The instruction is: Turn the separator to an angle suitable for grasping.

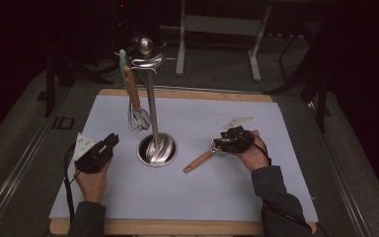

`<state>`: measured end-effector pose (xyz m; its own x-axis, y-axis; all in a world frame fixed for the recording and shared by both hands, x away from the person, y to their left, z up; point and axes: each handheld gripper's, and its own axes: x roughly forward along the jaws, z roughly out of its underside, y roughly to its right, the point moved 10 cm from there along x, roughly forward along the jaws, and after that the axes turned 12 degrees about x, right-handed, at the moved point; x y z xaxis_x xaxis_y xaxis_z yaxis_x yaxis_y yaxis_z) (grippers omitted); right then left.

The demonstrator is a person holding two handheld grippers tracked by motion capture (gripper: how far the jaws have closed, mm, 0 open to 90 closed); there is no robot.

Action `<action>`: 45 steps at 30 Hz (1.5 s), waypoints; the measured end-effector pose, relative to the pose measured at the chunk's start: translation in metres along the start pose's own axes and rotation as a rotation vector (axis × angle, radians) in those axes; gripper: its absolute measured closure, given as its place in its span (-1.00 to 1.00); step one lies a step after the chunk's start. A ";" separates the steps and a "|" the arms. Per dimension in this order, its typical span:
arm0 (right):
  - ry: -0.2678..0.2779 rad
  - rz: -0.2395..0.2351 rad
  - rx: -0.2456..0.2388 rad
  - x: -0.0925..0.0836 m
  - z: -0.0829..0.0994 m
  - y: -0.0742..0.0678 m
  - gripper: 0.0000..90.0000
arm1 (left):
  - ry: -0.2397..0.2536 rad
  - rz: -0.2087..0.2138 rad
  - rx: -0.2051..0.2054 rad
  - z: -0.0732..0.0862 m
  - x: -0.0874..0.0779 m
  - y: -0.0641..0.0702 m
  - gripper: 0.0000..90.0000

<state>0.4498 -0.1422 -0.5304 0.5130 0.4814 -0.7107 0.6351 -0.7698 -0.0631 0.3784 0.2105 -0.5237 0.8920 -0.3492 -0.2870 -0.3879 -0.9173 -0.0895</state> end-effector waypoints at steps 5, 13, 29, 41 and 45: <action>-0.023 0.001 -0.023 0.013 -0.001 -0.003 0.46 | -0.047 0.030 0.016 0.021 0.001 0.006 0.69; -0.042 0.046 -0.038 0.044 -0.004 -0.004 0.99 | -0.177 0.054 0.024 0.055 0.007 0.007 0.65; -0.201 0.114 -0.055 0.080 0.015 0.019 1.00 | -0.194 0.060 0.007 0.061 0.011 0.006 0.61; -0.259 0.117 -0.043 0.051 0.041 0.042 1.00 | -0.196 0.059 0.002 0.061 0.011 0.006 0.60; -0.271 0.111 -0.030 0.035 0.055 0.047 0.99 | -0.194 0.059 0.002 0.061 0.011 0.006 0.60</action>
<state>0.4659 -0.1848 -0.5971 0.4099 0.2622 -0.8736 0.6024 -0.7970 0.0435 0.3720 0.2128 -0.5859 0.8065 -0.3583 -0.4703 -0.4386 -0.8960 -0.0695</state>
